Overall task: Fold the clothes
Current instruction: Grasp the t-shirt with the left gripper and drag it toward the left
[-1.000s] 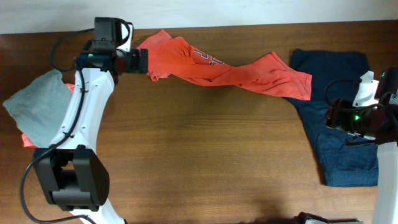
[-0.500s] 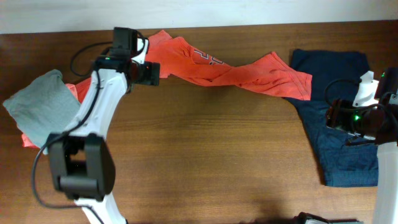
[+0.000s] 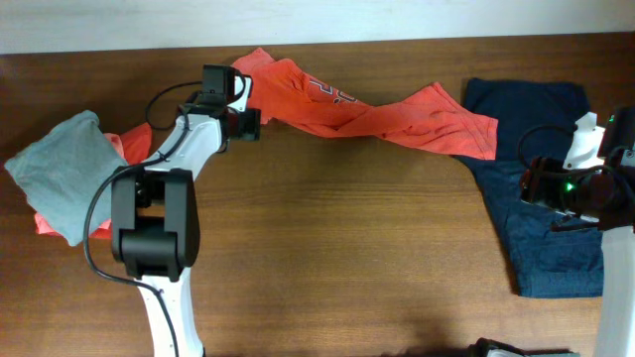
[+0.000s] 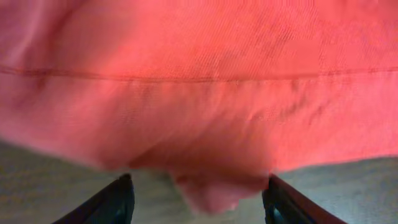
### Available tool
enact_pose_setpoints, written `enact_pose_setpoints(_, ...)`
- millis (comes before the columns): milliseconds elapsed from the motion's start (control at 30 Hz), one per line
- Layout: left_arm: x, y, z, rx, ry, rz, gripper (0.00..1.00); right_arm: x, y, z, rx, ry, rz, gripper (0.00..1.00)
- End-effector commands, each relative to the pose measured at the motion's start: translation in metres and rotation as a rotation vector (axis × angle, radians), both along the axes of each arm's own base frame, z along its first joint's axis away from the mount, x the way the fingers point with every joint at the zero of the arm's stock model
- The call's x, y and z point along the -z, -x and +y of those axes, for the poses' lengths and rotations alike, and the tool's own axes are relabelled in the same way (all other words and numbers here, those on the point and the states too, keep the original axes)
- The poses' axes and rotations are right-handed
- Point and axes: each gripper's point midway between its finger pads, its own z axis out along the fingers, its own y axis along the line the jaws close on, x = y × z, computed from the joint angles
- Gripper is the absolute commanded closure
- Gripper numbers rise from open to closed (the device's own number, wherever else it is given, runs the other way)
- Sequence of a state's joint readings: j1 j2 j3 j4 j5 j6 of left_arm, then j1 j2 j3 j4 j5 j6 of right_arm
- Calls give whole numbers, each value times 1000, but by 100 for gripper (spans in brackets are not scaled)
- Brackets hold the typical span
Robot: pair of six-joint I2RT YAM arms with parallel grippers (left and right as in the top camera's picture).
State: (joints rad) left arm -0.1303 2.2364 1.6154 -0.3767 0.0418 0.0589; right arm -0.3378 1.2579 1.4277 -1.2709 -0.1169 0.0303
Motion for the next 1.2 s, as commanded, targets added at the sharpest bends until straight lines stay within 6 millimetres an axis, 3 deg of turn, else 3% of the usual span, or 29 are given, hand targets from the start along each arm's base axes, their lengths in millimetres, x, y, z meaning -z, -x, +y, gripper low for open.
enact_pose_setpoints(0, 25, 2, -9, 22, 23, 31, 35, -2, 0, -2, 17, 2, -8, 38)
enact_pose_setpoints(67, 26, 1, -9, 22, 23, 28, 44, -2, 0, -2, 17, 2, -8, 38)
enact_pose_setpoints(100, 25, 0, -9, 22, 24, 24, 58, -2, 0, -2, 17, 3, -9, 38)
enact_pose_setpoints(133, 25, -1, -9, 22, 24, 20, 79, -2, 0, -2, 17, 3, -10, 38)
enact_pose_setpoints(200, 23, -2, -9, 21, 24, 15, 100, -2, -1, -2, 17, 4, -11, 38)
enact_pose_setpoints(333, 7, -1, -9, 21, 26, 0, 100, -2, -1, -2, 17, 4, -11, 38)
enact_pose_setpoints(433, -22, 1, -3, 2, 0, -25, 100, -3, -1, -3, 17, 5, -14, 38)
enact_pose_setpoints(467, -49, 7, 0, -6, -9, -41, 100, -3, -1, -3, 17, 5, -14, 38)
enact_pose_setpoints(567, -102, 31, 4, -6, -8, -50, 100, -3, -1, -3, 17, 5, -14, 38)
enact_pose_setpoints(700, -202, 84, 12, -9, 3, -132, 100, -3, -1, -3, 17, 4, -14, 38)
enact_pose_setpoints(800, -291, 113, 43, -96, -34, -340, 100, -2, -1, -2, 17, 4, -11, 38)
enact_pose_setpoints(933, -377, 150, 69, -178, -9, -583, 100, -1, 0, -2, 16, 1, -5, 38)
enact_pose_setpoints(1033, -397, 171, 89, -235, -29, -630, 100, 1, 1, -2, 15, -4, 9, 38)
enact_pose_setpoints(1167, -388, 181, 102, -267, -45, -585, 100, 7, -2, 5, -12, -45, 25, 37)
